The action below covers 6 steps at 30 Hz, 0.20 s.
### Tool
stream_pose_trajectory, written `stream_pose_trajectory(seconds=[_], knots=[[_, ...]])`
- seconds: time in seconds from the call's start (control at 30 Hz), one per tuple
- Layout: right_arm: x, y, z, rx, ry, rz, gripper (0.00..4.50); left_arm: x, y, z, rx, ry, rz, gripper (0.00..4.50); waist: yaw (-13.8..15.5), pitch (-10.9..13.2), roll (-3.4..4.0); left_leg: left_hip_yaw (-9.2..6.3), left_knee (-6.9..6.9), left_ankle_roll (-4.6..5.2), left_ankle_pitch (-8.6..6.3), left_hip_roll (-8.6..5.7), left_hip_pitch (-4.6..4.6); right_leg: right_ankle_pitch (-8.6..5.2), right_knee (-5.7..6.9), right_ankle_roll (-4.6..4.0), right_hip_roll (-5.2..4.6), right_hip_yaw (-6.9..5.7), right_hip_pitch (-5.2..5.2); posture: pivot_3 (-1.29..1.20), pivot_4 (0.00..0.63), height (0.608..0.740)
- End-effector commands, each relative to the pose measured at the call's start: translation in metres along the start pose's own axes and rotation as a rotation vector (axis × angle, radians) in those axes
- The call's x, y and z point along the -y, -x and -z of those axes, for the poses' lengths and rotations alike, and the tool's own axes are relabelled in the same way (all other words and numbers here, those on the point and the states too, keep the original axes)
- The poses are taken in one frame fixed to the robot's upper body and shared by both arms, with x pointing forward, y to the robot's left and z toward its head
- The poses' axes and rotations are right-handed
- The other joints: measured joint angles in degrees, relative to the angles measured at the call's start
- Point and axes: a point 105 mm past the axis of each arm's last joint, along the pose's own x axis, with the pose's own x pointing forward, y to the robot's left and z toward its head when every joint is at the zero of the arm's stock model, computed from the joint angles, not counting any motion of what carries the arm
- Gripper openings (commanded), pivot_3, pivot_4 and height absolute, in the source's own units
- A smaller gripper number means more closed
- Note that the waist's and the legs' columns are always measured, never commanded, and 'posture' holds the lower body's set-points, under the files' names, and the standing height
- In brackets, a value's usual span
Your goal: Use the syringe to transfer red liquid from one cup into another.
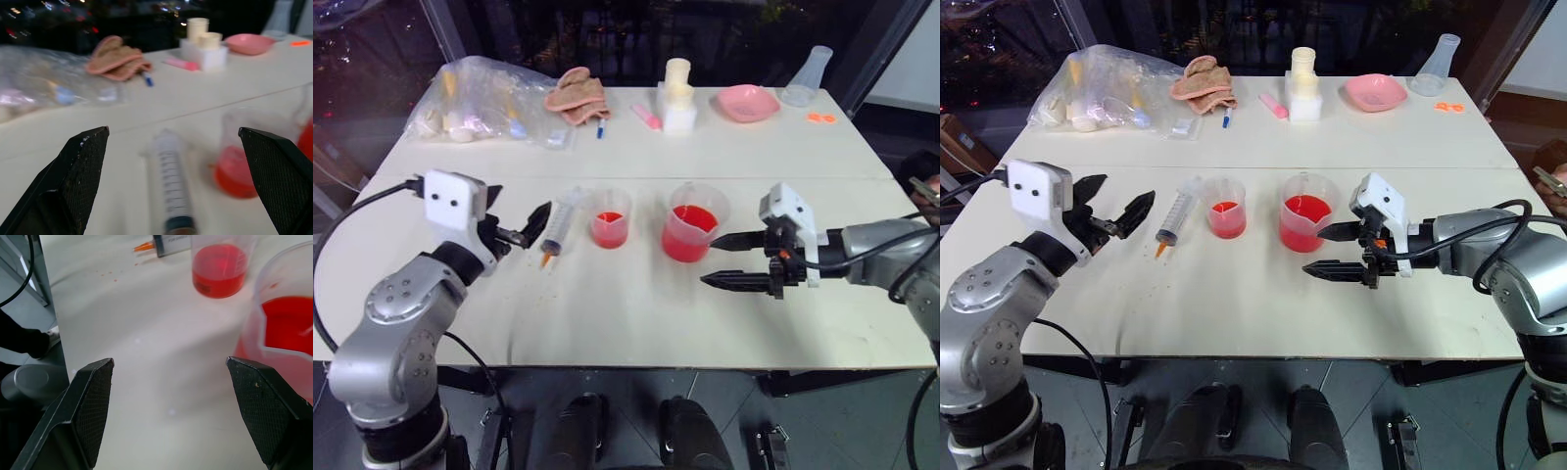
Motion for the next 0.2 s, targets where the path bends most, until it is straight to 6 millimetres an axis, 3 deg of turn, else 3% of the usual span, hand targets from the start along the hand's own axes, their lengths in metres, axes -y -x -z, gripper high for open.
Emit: stream_pose_trajectory(seconds=[0.03,0.2], knots=[[-0.003,0.008,-0.005,0.012,0.023,0.027,3.85,0.013,0.002,0.0,0.039,0.048,0.098,4.48,0.2,0.0,0.02,0.0,0.01,0.09,-0.06,-0.01,0.0,0.0,-0.04,0.0,-0.01,0.0,0.03,0.0,0.15,0.74],[-0.002,0.013,0.005,-0.018,-0.008,0.053,3.85,0.012,0.01,0.018,-0.044,0.002,0.123,4.48,0.1,0.0,0.03,0.0,-0.01,0.19,-0.12,0.01,0.0,0.03,-0.25,-0.03,0.01,-0.01,0.09,0.0,0.15,0.74]])
